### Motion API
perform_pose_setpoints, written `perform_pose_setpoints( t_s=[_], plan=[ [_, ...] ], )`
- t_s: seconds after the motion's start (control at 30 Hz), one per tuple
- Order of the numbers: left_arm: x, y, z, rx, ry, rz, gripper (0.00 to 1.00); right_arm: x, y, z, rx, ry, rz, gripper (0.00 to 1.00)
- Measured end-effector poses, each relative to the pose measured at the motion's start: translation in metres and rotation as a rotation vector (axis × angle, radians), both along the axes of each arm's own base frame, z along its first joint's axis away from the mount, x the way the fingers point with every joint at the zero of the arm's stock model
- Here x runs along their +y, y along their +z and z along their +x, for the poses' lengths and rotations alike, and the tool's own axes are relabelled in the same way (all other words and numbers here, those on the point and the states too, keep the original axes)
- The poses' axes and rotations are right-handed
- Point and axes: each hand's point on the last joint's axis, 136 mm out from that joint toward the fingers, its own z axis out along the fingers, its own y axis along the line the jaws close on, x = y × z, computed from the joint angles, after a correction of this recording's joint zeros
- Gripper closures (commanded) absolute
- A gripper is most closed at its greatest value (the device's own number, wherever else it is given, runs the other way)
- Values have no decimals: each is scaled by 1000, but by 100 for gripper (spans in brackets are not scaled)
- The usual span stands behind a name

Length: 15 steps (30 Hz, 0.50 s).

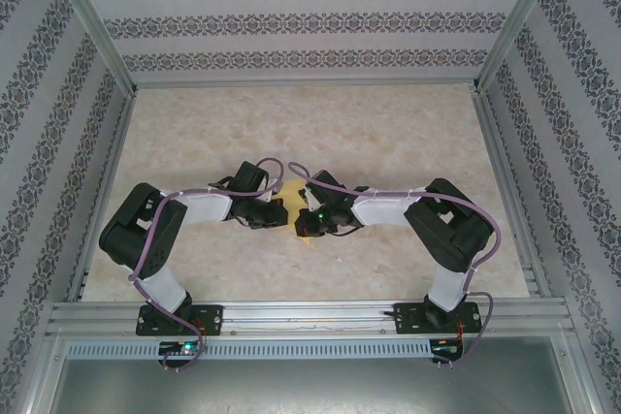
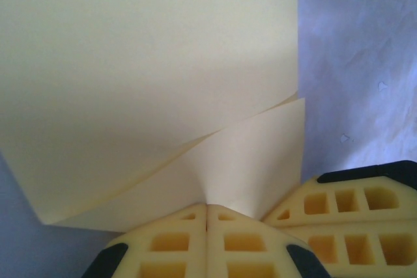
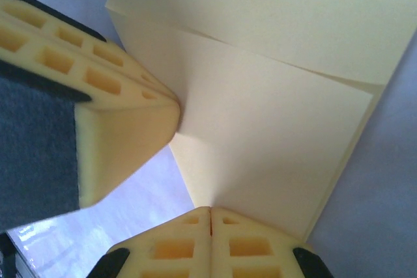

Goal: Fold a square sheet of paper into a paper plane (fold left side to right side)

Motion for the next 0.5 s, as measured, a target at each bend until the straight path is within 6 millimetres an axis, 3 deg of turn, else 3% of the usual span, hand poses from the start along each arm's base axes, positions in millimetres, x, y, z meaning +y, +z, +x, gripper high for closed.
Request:
perform_pose_setpoints(
  t_s=[0.5],
  plan=[
    [23,0,15,-23,48,6,98,-1,0,-1,-8,0,6,100]
  ],
)
